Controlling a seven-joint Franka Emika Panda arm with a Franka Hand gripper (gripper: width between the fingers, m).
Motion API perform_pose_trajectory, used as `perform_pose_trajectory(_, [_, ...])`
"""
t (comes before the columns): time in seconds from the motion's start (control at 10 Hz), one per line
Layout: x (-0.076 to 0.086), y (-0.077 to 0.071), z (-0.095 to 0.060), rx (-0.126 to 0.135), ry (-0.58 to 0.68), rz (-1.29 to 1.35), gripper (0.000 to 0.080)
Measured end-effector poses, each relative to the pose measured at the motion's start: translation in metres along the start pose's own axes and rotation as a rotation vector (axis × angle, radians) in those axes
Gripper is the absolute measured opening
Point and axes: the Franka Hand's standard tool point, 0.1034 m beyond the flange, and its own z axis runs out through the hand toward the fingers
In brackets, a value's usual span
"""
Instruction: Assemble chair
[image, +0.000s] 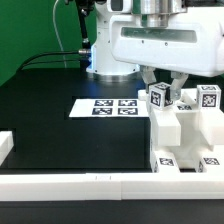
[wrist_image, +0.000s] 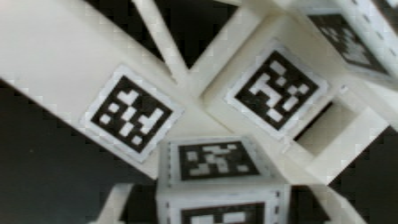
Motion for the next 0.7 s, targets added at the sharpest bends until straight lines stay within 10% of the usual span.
perform_pose_trajectory(0.7, [-0.0002,-0.0006,0.0013,0.028,0.017,0.217,0.0355])
